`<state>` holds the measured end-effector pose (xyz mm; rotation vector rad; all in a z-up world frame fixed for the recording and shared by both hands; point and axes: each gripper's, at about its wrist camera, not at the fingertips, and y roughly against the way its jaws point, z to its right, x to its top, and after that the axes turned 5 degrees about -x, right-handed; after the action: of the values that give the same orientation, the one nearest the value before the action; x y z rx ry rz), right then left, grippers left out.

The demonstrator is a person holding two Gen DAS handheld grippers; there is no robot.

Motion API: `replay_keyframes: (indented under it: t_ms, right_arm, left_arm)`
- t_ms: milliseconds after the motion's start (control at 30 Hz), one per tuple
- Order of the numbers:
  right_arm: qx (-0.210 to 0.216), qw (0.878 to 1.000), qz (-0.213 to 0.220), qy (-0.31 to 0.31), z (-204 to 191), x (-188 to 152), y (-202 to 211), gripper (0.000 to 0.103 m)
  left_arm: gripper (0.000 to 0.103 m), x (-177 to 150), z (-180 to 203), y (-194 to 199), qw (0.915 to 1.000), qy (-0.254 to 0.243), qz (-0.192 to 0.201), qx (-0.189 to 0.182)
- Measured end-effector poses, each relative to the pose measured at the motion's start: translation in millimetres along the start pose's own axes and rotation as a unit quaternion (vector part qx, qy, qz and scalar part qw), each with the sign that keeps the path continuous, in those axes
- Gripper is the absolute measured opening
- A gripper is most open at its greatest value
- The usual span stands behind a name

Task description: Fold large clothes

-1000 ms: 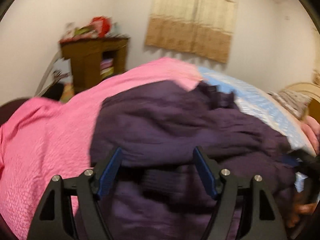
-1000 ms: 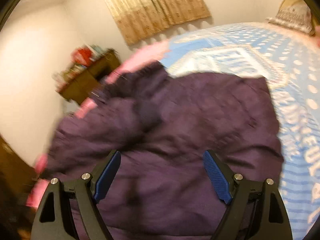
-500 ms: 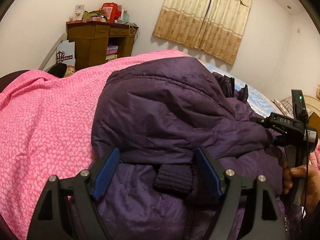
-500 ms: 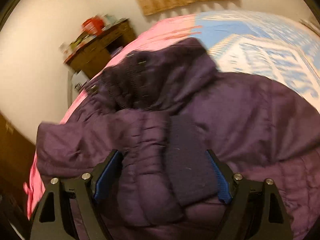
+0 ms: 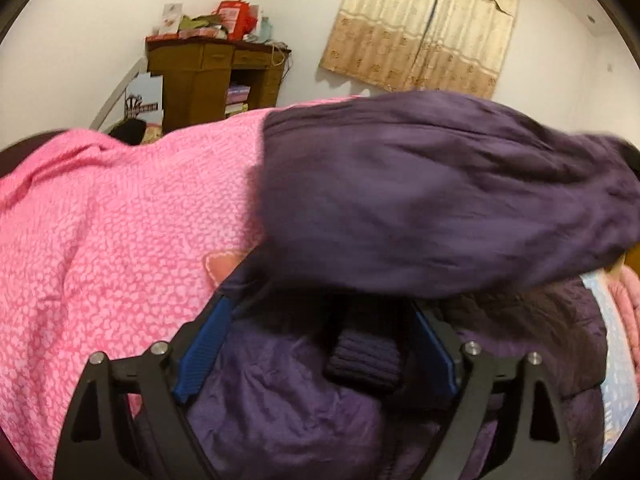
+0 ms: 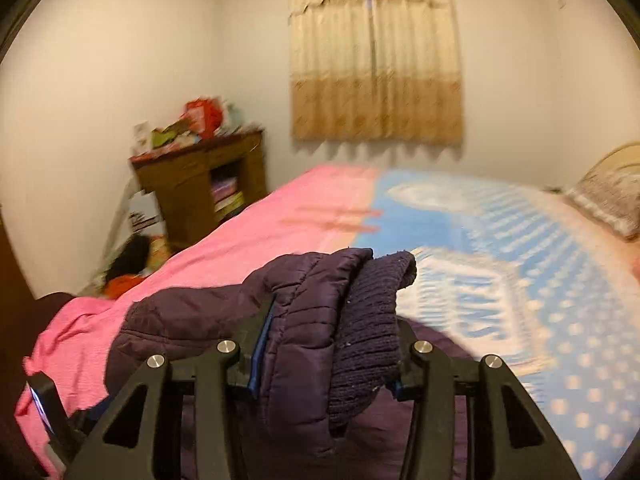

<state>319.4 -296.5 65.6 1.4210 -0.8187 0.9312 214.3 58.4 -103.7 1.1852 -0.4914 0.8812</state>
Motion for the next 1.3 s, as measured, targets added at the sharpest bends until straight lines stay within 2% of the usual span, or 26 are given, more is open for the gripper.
replay_keyframes:
  t_ms: [100,167,267,333,367,400,433,467,567,633,667,700,800,900,1000,1067,1167,1233,1300]
  right_arm:
    - [-0.048,0.999,-0.012,-0.013,20.7,-16.0,8.8,0.046]
    - [-0.086,0.995,-0.040,-0.024,41.4,-45.1,-1.7,0.046]
    - [-0.083,0.986,-0.120,-0.086,73.3,-95.0,-32.4,0.046]
    - [-0.086,0.980,-0.153,-0.099,81.7,-122.3,-49.3,0.046]
    - [-0.084,0.979,-0.159,-0.096,80.0,-135.4,-54.6,0.047]
    - [-0.087,0.980,-0.154,-0.088,79.4,-141.0,-52.1,0.047]
    - [-0.092,0.982,-0.148,-0.077,76.5,-142.4,-49.2,0.047]
    - [-0.096,0.982,-0.146,-0.068,74.6,-140.1,-48.3,0.047]
    - [-0.089,0.982,-0.149,-0.069,81.3,-139.4,-47.2,0.049]
    - [-0.076,0.983,-0.148,-0.078,82.3,-142.9,-43.8,0.050]
    - [-0.069,0.984,-0.145,-0.083,80.7,-144.5,-44.2,0.051]
    - [-0.066,0.984,-0.146,-0.084,80.3,-146.2,-45.2,0.054]
    - [-0.060,0.983,-0.149,-0.084,77.9,-148.2,-49.8,0.062]
    - [-0.046,0.984,-0.146,-0.092,79.3,-145.9,-47.1,0.066]
    - [-0.029,0.983,-0.132,-0.126,88.9,-142.2,-30.4,0.068]
    - [-0.028,0.982,-0.104,-0.152,99.1,-136.8,-12.3,0.069]
    - [-0.034,0.981,-0.048,-0.182,115.9,-124.4,16.7,0.068]
    - [-0.018,0.983,-0.047,-0.177,114.8,-116.0,18.9,0.068]
    - [-0.011,0.989,-0.046,-0.139,99.0,-104.0,15.4,0.066]
  left_arm:
    - [0.091,0.1,1.5,-1.0,0.9999,-0.004,0.000,0.010]
    - [0.091,-0.2,2.1,-2.0,0.9998,-0.005,-0.001,0.017]
    - [0.091,2.4,1.9,-5.1,0.9996,-0.001,-0.010,0.025]
    - [0.090,6.9,3.6,-8.2,0.9989,0.000,-0.023,0.041]
    - [0.090,10.0,5.1,-8.4,0.9984,0.001,-0.027,0.050]
    - [0.090,13.7,5.3,-7.8,0.9973,0.002,-0.024,0.069]
    - [0.090,19.6,3.3,-8.0,0.9945,0.001,-0.015,0.104]
    - [0.089,22.1,1.5,-9.5,0.9928,0.003,-0.011,0.119]
    - [0.091,39.7,-28.5,-29.0,0.9867,0.063,-0.041,0.144]
    - [0.090,47.4,-52.0,-34.2,0.9809,0.103,-0.033,0.161]
    - [0.088,49.5,-58.5,-35.0,0.9765,0.106,-0.032,0.185]
    - [0.088,49.5,-62.4,-35.3,0.9751,0.109,-0.037,0.190]
    - [0.088,45.4,-59.3,-27.1,0.9776,0.097,-0.038,0.183]
    - [0.088,45.2,-56.6,-11.9,0.9820,0.091,-0.016,0.165]
    - [0.088,59.0,-43.3,-4.9,0.9871,0.039,0.004,0.155]
    - [0.088,68.2,-33.1,-2.7,0.9879,0.000,0.013,0.155]
    - [0.088,72.7,-8.3,-3.6,0.9930,-0.037,0.012,0.112]
    - [0.088,71.5,6.4,-5.0,0.9941,-0.065,0.015,0.086]
    - [0.089,74.3,15.7,-11.1,0.9927,-0.086,0.023,0.082]
